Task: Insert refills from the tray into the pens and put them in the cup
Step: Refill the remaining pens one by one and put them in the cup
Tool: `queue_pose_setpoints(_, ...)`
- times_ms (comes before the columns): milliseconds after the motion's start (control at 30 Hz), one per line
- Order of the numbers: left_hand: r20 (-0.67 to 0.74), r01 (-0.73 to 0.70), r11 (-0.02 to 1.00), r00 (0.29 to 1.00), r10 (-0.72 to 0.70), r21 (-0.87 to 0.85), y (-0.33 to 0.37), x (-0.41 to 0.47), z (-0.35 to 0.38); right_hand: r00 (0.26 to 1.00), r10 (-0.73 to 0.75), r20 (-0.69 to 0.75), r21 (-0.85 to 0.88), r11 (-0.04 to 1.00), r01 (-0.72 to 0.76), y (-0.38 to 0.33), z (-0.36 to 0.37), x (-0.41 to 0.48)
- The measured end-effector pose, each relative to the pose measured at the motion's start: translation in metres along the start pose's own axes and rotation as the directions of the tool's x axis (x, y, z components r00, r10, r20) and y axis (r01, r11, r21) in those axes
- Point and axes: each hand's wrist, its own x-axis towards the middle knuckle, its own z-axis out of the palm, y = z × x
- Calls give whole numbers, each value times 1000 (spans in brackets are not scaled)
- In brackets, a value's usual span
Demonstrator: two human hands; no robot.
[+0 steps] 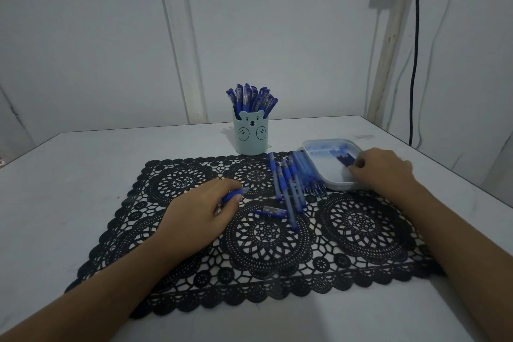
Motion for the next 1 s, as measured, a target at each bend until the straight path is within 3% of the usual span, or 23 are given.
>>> queue_pose_setpoints(233, 8, 4, 1000, 1000, -4, 11, 0, 0, 1, 995, 4, 96, 26, 1000, -6, -2, -1, 8)
queue_pose_setpoints(633, -5, -3, 1000, 1000, 3, 2, -1, -1, 1, 999, -11, 50, 18, 1000, 10, -9, 7, 12)
queue_pose_setpoints(733, -6, 9, 1000, 1000, -9, -22, -1, 0, 0, 996, -61, -66, 184, 980, 72, -14, 2, 8)
queue_pose_setpoints(800, 7, 31, 998, 999, -31, -60, -2, 1, -1, 979, -151, -138, 378, 906, 192, -20, -7, 1)
queue_pose_setpoints(900, 26, 48, 993, 999, -45, -108, -4, 2, -1, 945, -318, -82, 588, 750, 303, -34, -25, -18)
queue_pose_setpoints(1000, 21, 48, 991, 999, -46, -121, -4, 3, -2, 889, -458, 18, 666, 669, 331, -45, -35, -35)
